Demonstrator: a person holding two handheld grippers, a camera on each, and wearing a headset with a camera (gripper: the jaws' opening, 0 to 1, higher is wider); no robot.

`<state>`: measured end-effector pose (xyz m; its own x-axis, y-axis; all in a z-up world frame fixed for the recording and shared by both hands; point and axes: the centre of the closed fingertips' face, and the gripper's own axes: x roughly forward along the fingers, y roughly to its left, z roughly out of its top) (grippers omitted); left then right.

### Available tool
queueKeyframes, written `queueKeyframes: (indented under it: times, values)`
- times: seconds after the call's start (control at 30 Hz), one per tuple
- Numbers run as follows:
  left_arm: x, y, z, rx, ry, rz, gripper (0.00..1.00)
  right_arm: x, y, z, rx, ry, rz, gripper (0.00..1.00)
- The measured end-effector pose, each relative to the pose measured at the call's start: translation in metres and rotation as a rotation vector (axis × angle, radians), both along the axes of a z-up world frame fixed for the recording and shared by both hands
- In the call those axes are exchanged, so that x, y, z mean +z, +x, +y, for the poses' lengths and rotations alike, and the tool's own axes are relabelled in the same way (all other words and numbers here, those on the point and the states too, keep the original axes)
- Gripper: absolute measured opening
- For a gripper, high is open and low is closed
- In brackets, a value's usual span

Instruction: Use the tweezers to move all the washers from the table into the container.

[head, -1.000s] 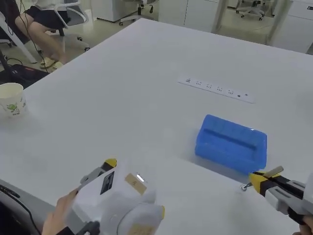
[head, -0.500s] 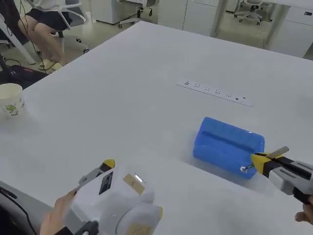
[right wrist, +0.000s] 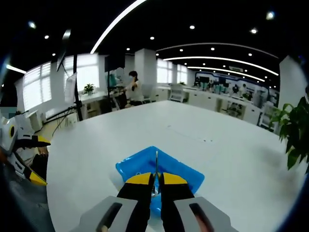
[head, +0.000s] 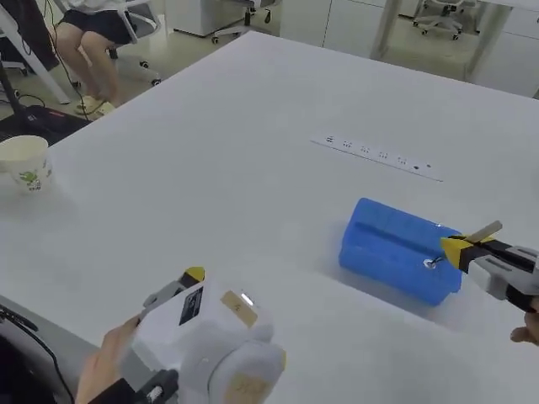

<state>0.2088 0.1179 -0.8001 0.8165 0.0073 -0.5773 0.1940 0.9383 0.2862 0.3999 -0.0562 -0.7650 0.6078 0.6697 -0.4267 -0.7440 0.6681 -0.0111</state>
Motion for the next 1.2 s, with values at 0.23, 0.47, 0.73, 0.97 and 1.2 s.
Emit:
queueKeyframes:
  times: [0.23,0.47,0.73,0.97,1.2]
  values:
    - [-0.002,0.000,-0.002,-0.007,-0.001,0.008,0.78,-0.028,0.012,0.002,-0.023,-0.072,0.042,0.02]
    - [-0.003,-0.001,-0.004,-0.019,0.003,0.017,0.77,-0.057,0.021,-0.001,-0.064,-0.143,0.161,0.03]
    - [-0.004,-0.001,-0.002,-0.010,0.004,0.022,0.77,-0.064,0.024,0.001,-0.064,-0.166,0.216,0.03]
    - [-0.004,-0.001,-0.003,-0.013,0.003,0.026,0.77,-0.064,0.022,0.006,-0.052,-0.166,0.250,0.04]
    - [-0.001,-0.002,-0.007,-0.034,-0.025,0.034,0.75,-0.054,0.025,0.005,-0.018,-0.237,0.163,0.04]
